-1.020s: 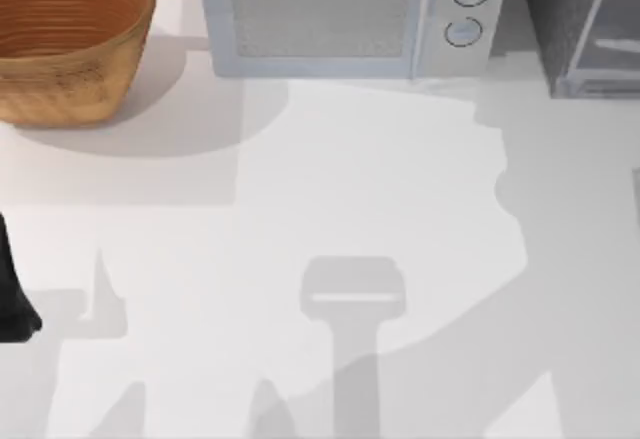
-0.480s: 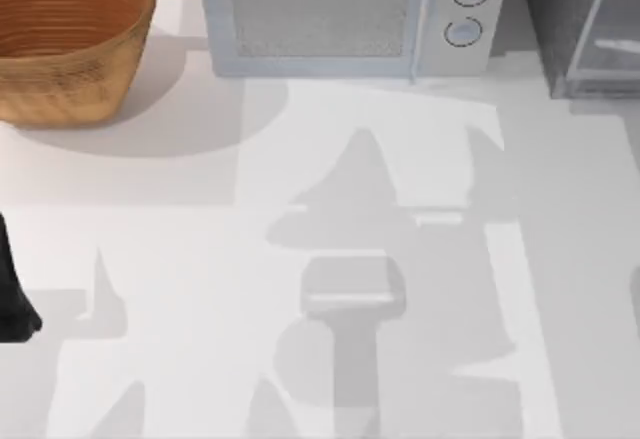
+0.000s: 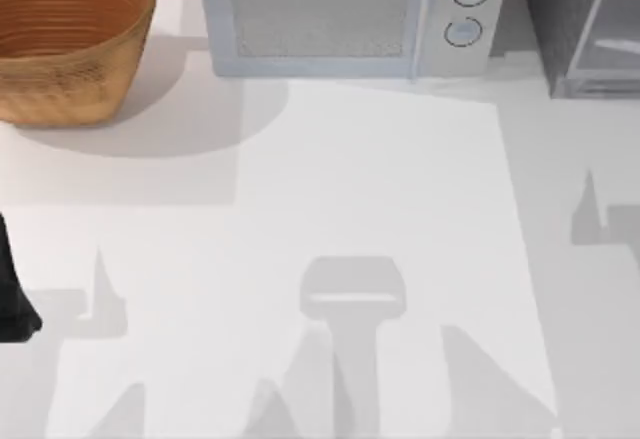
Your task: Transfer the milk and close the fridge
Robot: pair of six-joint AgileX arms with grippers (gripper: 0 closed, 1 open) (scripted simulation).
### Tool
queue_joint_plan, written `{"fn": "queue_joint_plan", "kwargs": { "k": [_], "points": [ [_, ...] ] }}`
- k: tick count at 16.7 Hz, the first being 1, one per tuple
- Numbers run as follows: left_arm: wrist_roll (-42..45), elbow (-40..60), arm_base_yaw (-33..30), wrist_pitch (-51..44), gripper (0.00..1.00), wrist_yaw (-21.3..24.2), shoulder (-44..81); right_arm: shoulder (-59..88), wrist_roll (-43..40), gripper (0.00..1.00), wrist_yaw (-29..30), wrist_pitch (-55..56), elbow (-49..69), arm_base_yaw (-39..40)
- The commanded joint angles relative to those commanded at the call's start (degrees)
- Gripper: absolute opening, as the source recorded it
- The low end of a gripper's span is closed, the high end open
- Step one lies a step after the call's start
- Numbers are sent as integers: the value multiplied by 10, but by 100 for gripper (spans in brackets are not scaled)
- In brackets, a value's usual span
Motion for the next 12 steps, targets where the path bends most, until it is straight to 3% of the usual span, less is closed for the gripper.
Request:
{"fn": "queue_joint_plan", "kwargs": {
  "k": [6, 12],
  "points": [
    [0, 0, 0, 0, 100, 0, 0, -281, -4, 100, 27, -135, -162, 25],
    [0, 0, 0, 0, 100, 0, 0, -357, -7, 100, 37, -177, -212, 31]
  ]
}}
